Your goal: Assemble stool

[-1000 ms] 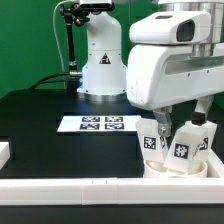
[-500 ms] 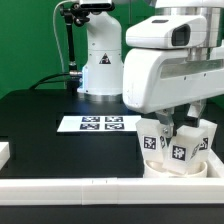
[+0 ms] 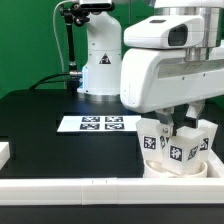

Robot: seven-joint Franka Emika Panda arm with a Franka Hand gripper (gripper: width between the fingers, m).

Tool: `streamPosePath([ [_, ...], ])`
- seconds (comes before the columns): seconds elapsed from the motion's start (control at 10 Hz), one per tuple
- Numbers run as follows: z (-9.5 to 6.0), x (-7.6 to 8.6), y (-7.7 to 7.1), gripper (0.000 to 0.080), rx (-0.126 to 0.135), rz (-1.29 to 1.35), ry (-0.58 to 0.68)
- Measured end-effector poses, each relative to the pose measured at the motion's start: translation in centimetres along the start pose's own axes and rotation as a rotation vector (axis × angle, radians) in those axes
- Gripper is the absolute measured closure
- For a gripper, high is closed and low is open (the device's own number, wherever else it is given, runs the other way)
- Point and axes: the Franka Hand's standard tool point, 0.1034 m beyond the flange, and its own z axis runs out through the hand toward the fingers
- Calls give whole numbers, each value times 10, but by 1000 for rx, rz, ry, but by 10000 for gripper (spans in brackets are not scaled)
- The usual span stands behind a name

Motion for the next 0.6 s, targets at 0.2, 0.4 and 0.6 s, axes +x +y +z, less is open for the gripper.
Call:
streamPosePath([
  [0.2, 0, 0, 1, 466, -3, 231, 6],
  [0.4, 0, 1, -1, 465, -2, 462, 9],
  [0.6, 0, 2, -3, 465, 0, 655, 9],
])
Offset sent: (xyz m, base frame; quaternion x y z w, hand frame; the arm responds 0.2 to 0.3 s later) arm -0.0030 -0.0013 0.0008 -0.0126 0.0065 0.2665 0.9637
